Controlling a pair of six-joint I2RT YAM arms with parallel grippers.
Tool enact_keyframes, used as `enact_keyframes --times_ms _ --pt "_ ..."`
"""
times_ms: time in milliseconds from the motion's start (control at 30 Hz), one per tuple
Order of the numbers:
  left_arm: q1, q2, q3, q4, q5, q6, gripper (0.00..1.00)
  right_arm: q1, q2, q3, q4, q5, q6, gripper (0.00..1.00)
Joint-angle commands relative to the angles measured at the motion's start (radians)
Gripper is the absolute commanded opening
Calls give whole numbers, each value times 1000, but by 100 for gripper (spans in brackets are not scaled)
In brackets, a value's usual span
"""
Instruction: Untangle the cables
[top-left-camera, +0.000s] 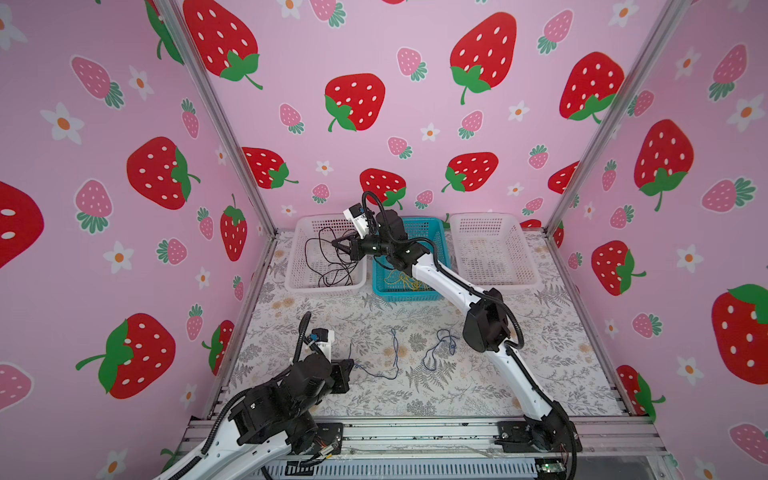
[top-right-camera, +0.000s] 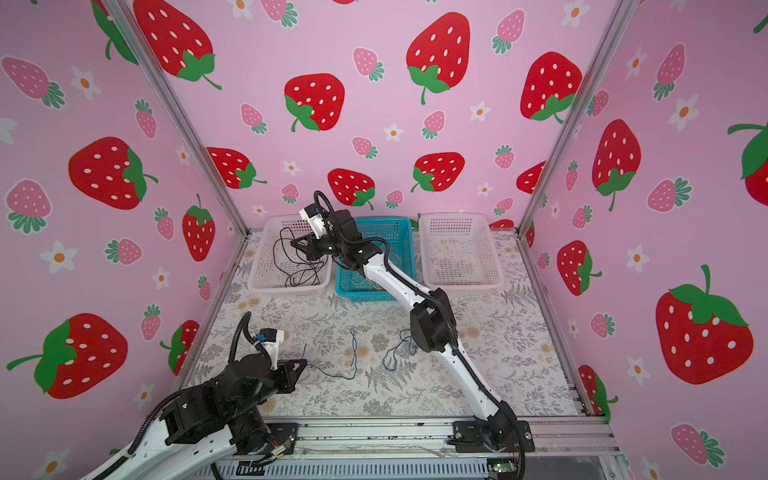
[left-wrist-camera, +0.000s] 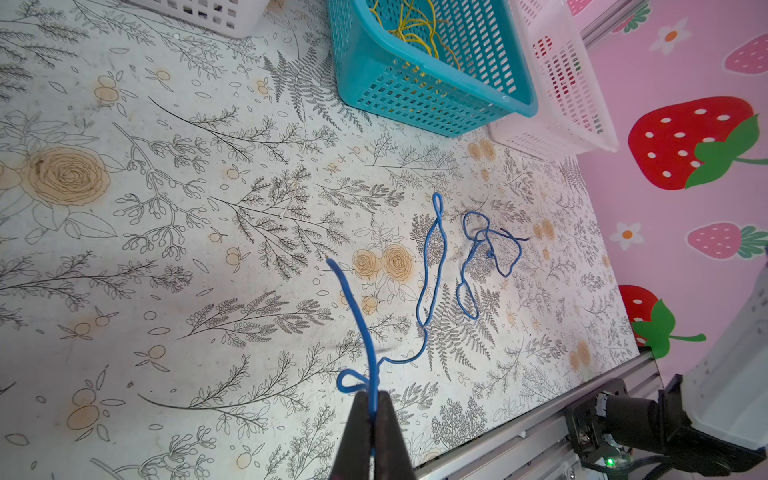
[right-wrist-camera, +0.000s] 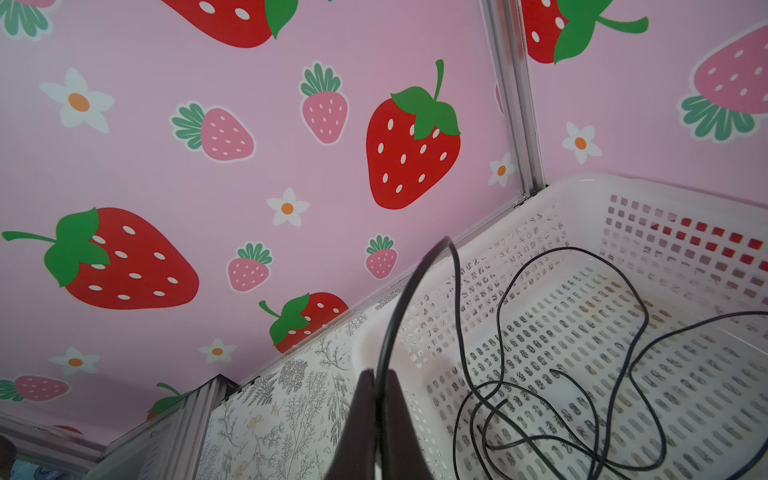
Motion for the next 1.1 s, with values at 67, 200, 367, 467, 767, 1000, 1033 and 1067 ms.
enact_keyframes --times_ms 67,200,367,467,767,1000,1033,1067 --pt "-5 -7 -1 -16 -20 -7 0 7 19 -7 -91 58 -50 3" --pt "-5 2 0 -14 -20 -6 0 9 0 -6 -164 109 -99 15" --pt "-4 14 3 -12 -20 -3 0 14 -22 -9 -229 141 -151 26" --pt "-4 20 9 -13 -20 -1 0 15 -44 -10 -270 190 -185 34" --pt "-5 26 41 -20 -25 1 0 16 -294 -163 -340 385 -278 61" --pt "-4 101 139 -20 -40 49 0 17 -822 -818 -54 561 -228 80" --pt "-4 117 161 -18 -40 59 0 17 -912 -933 -4 591 -208 83" --pt "-4 130 182 -13 -39 69 0 17 -988 -1026 33 613 -194 88"
